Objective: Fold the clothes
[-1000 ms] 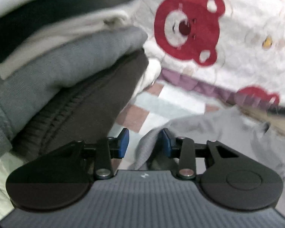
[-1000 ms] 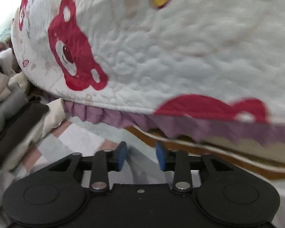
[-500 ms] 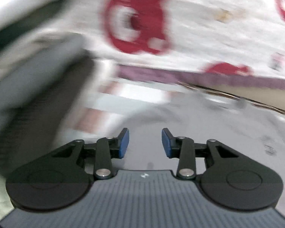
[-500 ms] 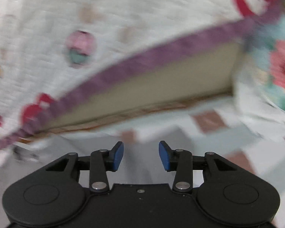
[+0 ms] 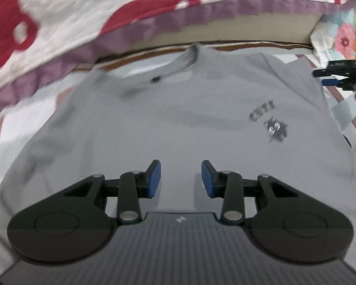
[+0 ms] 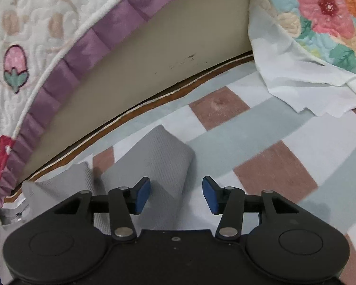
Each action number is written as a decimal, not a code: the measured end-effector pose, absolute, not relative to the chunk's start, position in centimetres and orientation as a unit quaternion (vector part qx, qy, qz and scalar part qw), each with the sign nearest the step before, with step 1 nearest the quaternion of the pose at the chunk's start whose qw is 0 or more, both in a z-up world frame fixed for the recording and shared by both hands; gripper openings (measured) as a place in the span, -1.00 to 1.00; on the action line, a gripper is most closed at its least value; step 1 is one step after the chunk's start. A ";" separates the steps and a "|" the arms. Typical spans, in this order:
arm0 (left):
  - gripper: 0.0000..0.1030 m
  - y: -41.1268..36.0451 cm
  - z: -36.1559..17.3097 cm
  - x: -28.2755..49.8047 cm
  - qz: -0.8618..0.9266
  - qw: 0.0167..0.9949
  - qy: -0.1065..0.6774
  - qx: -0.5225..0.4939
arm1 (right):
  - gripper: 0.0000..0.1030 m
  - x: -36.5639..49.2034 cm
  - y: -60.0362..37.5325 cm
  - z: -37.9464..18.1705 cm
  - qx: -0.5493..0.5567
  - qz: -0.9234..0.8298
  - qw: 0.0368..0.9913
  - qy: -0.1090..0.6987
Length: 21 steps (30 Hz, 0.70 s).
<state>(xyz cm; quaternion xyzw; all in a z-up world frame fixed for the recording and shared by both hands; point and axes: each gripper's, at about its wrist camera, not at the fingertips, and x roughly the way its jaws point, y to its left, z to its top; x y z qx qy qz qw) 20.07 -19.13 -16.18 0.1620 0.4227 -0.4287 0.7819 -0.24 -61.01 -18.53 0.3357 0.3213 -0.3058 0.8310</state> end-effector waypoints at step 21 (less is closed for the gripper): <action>-0.23 -27.2 -19.3 19.3 -0.493 0.752 0.437 0.035 | -0.87 3.3 -45.0 -12.9 -0.008 -0.152 0.945 0.290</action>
